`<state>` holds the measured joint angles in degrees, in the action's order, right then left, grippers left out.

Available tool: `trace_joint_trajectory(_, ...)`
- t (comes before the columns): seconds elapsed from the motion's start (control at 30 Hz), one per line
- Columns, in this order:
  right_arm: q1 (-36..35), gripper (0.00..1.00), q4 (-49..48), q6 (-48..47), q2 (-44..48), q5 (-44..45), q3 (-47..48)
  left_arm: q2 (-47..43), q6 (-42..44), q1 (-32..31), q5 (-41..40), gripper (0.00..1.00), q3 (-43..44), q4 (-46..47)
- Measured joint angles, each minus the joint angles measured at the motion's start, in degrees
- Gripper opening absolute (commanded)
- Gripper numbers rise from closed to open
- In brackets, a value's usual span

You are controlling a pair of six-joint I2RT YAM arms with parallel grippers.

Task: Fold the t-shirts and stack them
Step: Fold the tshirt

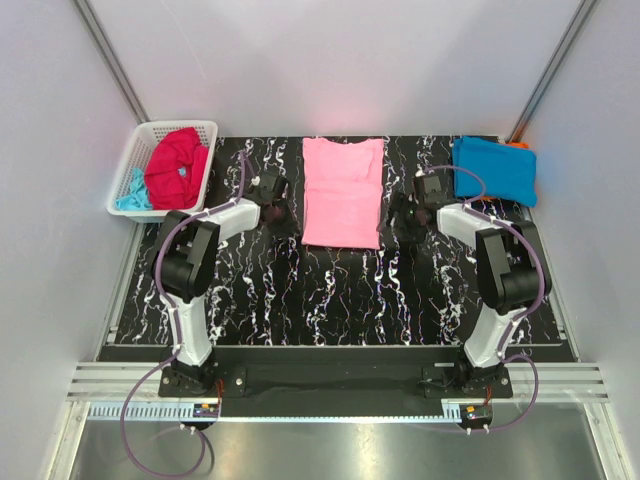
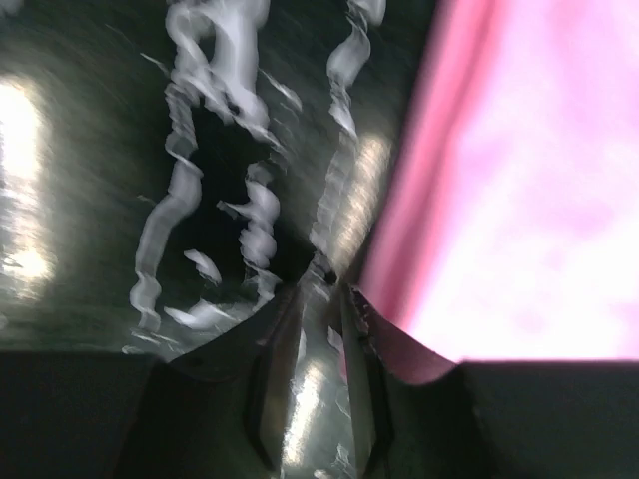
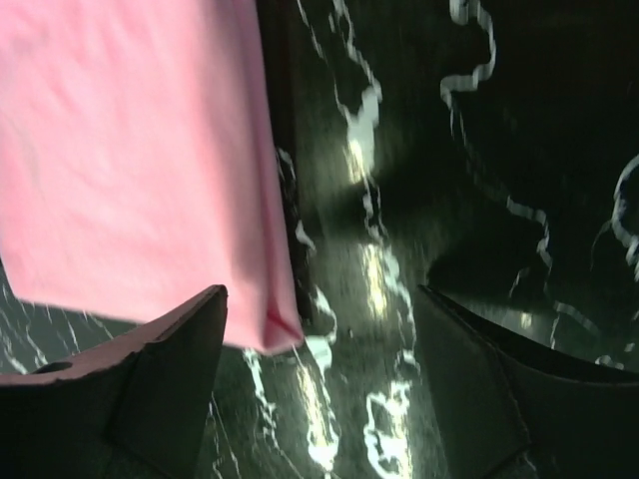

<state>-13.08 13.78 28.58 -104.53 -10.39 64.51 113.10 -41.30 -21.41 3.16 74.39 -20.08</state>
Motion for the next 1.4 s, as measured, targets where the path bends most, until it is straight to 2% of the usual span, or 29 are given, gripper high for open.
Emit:
trace_joint_trajectory(0.17,-0.04,0.73,-2.6,2.05,4.22,-4.46,-6.93,-6.29,-1.38,-0.11,5.95,0.31,-7.26,3.67)
trace_joint_trajectory(0.4,-0.07,0.67,-9.62,5.05,5.99,-10.45,-12.15,-7.15,-3.45,-0.13,10.67,0.3,-10.8,6.91)
trace_joint_trajectory(0.9,-0.11,0.61,-14.53,6.49,3.93,-13.33,-12.66,-7.43,-6.36,3.5,16.85,0.29,-13.84,13.16)
trace_joint_trajectory(1.33,-0.11,0.6,-16.35,7.72,1.62,-14.84,-12.57,-5.38,-6.6,3.5,21.0,0.29,-13.79,15.52)
trace_joint_trajectory(1.4,-0.11,0.57,-16.92,7.82,1.36,-15.26,-12.55,-5.16,-6.58,3.5,21.03,0.29,-13.75,15.5)
